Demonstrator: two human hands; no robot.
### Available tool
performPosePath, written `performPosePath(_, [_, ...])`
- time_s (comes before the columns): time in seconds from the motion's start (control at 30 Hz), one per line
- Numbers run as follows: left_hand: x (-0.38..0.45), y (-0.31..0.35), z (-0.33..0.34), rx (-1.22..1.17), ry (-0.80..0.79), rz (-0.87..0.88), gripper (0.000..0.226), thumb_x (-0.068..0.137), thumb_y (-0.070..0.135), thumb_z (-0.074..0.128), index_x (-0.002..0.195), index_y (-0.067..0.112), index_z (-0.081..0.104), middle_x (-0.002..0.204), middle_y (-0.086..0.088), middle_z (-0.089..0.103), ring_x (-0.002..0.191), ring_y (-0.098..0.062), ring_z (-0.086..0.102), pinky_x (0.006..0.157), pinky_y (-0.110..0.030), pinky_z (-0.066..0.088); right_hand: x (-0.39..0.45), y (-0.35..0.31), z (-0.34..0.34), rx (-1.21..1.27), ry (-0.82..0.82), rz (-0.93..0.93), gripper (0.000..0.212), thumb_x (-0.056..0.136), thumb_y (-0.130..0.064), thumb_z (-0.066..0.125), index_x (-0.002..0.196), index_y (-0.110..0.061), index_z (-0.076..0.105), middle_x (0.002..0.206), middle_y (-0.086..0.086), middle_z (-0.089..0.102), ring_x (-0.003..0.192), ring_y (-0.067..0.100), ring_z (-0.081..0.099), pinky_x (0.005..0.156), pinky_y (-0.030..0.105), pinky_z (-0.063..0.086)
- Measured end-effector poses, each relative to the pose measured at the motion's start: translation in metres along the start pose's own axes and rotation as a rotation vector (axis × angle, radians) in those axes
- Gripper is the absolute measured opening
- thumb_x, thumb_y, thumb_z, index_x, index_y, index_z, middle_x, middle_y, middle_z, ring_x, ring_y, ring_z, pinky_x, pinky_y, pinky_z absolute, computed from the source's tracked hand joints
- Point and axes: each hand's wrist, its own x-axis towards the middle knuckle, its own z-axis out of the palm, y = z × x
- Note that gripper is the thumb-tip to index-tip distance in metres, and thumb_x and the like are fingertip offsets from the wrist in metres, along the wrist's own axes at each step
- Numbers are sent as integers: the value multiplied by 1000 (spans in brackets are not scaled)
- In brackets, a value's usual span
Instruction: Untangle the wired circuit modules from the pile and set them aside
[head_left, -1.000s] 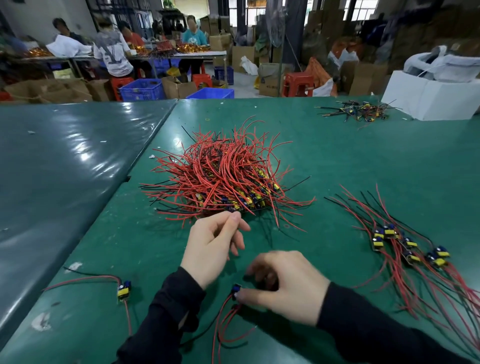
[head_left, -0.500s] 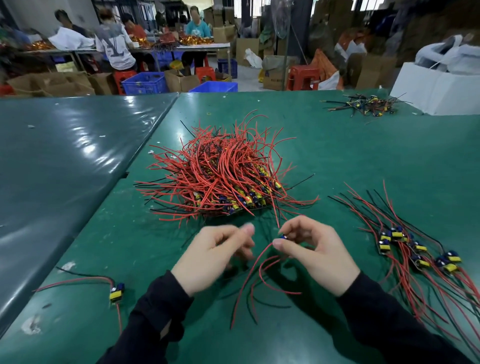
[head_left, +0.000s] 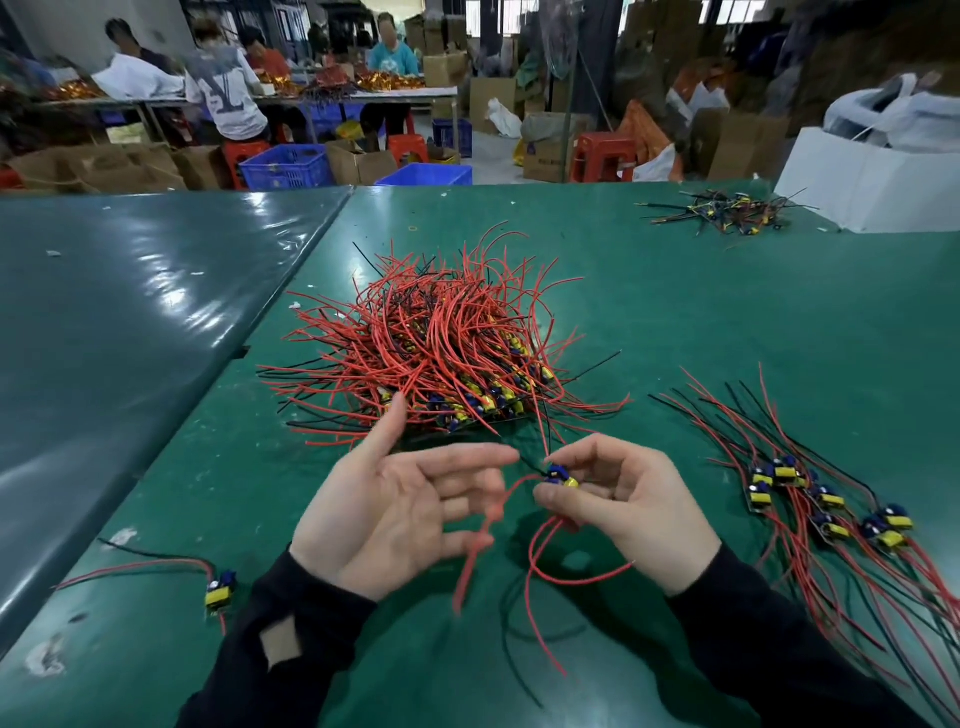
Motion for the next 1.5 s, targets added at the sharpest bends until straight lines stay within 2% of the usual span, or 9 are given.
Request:
performPosePath(0.2, [16,-25,15,-337,232,41,59,89,39,32,86,-3,75,73,-14,68,59,-24,66,56,-27,56,-2,5,9,166,170,12,42,45,-18,80,77,-3,58,57,0,62,42,13,56,42,18,45])
performPosePath(0.37, [21,-39,18,-528,237,105,86,91,62,20,96,-6,72,81,-17,70,64,-26,69,57,-33,59,-3,4,10,265,210,47,40,40,-29,82,69,-13,60,60,0,63,48,12,60,43,19,45])
performPosePath(0.43, [21,-43,20,-536,231,118,80,92,57,24,94,-6,73,85,-19,70,67,-27,70,62,-33,59,-3,5,10,265,213,56,39,41,-30,82,69,-16,60,61,-1,65,51,11,62,43,19,46])
performPosePath(0.6, [26,-53,29,-108,336,179,33,71,1,48,87,3,76,91,-15,72,73,-20,70,63,-25,57,-4,11,14,181,237,-32,42,39,-25,82,71,-11,58,60,-1,65,52,9,59,46,17,46])
performPosePath(0.8, [23,-48,32,244,478,329,27,58,23,73,79,7,78,79,-11,73,68,-16,69,57,-22,53,-5,11,10,48,220,-100,47,37,-33,85,69,-11,59,59,1,64,50,11,53,48,20,47])
performPosePath(0.97, [22,-46,29,606,571,564,3,68,7,74,68,7,77,70,-8,74,67,-11,69,63,-17,51,-8,13,14,18,141,-128,37,48,-14,88,68,-11,57,58,-2,64,48,3,51,46,12,41])
performPosePath(1.1, [17,-38,26,613,557,510,7,63,15,75,68,12,78,73,-7,74,68,-8,69,60,-15,50,-9,11,14,-13,63,-113,35,54,-1,88,67,-12,58,56,-3,63,44,1,48,45,10,37])
performPosePath(1.27, [11,-30,24,777,461,492,11,77,0,69,76,8,77,77,-7,75,73,-12,70,67,-18,51,-5,8,8,-14,-11,6,40,39,-25,88,67,-14,63,64,5,66,53,14,55,51,19,47])
performPosePath(1.5, [7,-25,22,979,429,495,10,81,1,68,85,5,76,82,-4,76,83,-23,70,79,-29,53,-4,0,2,28,-89,188,42,40,-21,83,77,-9,66,61,2,66,51,11,63,45,17,46])
